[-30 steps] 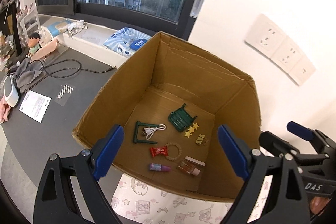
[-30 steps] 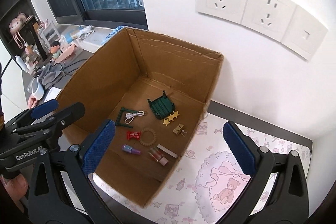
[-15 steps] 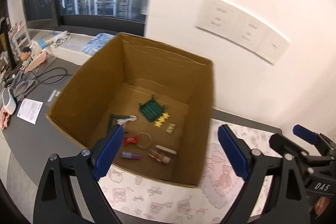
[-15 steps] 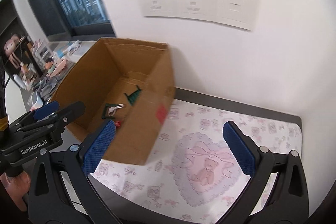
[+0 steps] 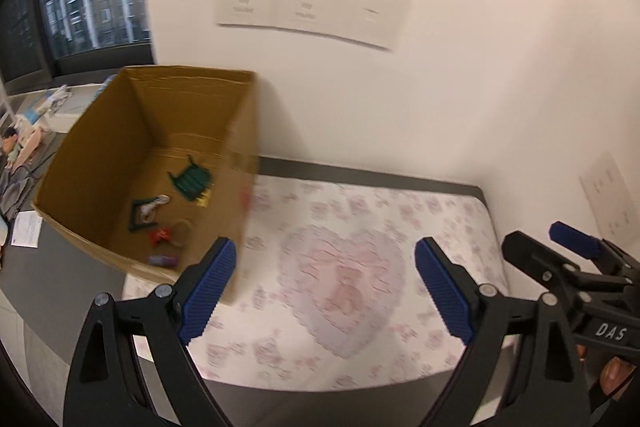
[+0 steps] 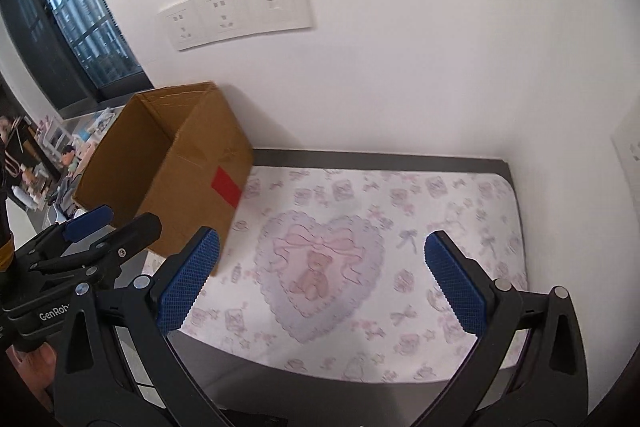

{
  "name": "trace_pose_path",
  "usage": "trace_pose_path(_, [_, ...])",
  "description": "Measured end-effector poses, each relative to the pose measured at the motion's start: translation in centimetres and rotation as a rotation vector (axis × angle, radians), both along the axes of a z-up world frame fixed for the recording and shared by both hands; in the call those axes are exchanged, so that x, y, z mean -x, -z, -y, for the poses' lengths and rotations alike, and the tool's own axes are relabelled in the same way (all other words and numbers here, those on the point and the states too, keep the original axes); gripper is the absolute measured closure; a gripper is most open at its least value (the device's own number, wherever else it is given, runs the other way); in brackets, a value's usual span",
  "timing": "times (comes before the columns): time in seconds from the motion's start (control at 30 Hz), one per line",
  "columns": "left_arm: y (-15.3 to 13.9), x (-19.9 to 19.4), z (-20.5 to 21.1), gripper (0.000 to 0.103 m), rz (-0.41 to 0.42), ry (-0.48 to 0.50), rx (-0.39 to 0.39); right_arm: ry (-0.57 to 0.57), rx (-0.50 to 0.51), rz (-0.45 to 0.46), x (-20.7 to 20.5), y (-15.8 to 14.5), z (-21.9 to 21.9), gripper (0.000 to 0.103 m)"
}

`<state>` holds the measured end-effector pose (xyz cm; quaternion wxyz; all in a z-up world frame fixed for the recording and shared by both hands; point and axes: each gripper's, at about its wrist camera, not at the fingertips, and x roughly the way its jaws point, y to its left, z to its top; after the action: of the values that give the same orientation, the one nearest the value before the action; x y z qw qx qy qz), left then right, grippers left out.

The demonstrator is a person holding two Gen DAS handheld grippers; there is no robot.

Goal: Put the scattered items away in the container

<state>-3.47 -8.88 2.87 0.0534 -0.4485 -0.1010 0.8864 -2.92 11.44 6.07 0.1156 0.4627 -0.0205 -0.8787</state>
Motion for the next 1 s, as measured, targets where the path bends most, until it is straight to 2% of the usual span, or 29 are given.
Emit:
trace_pose_path(0.27, [-0.3,-3.1,-6.5,0.013,0.046,0.081,0.051,0.079,-0.05,0.053,-3.5,0.3,-6.3,0.0])
trace_pose_path(0.43, [0.0,-6.0,-9.2,0.013,0.109,0.106,0.08,0.073,-0.048,0.098,-5.8,0.5,-8.9,0.0])
trace_pose_path(0.57, [-0.6,-7.7,-9.9,0.013,0.135,0.079,0.1,0.045,-0.05,0.146,-7.1,0.7,-10.0,0.0])
trace_pose_path(0.7, [-0.6,-8.5,-9.6,0.013,0.204,0.051,0.112,0.033,-0.019,0.209,-8.6,0.8,-10.3,0.0])
trace_pose_path(0.8, [-0.8,-9.0,-9.1,0.013,0.206,0.09,0.089,0.039,0.034,0.23,-9.6,0.8,-10.1,0.0])
trace_pose_path(1.0, [-0.7,-8.3,-7.3,0.013,0.225,0.08,0.14,0.069,0.05,0.289,-9.1,1.9,-8.4,0.0])
